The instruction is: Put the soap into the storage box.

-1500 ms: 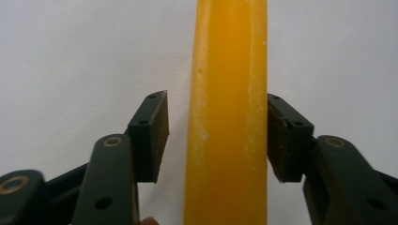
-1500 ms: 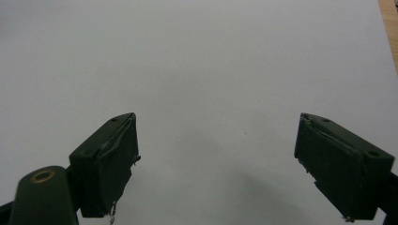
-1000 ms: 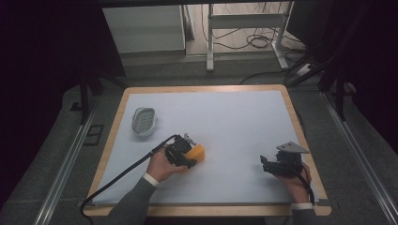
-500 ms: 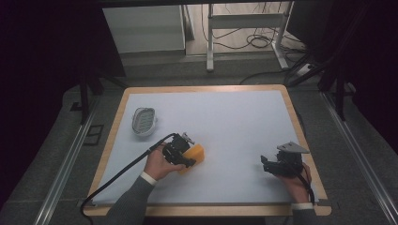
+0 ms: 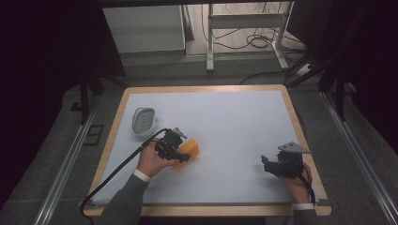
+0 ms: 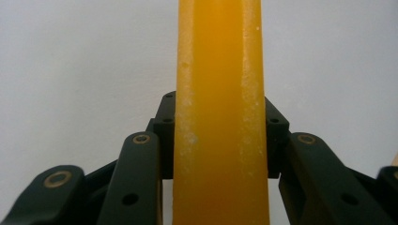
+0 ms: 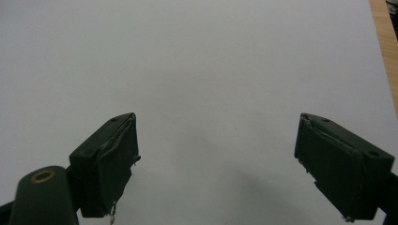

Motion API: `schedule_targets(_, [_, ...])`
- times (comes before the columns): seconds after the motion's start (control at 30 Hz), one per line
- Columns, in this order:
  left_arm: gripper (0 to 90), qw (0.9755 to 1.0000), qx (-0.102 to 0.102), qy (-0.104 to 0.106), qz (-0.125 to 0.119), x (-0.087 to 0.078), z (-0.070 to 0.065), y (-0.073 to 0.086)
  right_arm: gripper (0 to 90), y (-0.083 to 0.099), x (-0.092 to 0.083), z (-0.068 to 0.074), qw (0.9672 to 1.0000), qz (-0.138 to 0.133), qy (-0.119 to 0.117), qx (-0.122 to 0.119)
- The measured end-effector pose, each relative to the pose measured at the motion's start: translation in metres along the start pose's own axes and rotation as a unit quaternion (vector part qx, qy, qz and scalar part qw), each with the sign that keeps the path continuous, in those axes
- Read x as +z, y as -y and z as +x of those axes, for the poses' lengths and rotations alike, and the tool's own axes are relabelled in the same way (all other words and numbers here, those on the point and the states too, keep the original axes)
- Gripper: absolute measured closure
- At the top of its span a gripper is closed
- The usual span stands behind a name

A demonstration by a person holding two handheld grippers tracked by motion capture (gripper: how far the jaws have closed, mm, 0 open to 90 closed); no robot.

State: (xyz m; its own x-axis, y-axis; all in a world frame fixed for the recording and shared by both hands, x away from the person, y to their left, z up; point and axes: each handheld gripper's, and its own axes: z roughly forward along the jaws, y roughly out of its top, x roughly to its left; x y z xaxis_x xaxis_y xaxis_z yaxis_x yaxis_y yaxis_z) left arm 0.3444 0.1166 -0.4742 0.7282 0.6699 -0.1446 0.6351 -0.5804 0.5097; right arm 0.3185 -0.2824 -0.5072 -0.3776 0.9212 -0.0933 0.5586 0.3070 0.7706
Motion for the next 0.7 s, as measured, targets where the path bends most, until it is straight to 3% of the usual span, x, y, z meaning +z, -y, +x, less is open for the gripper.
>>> schedule_targets(0.7, [61.0, 0.9996, -0.020, -0.002, -0.020, -0.019, 0.013, 0.000, 13.7, 0.000, -0.001, -0.001, 1.0000, -0.001, 0.000, 0.001])
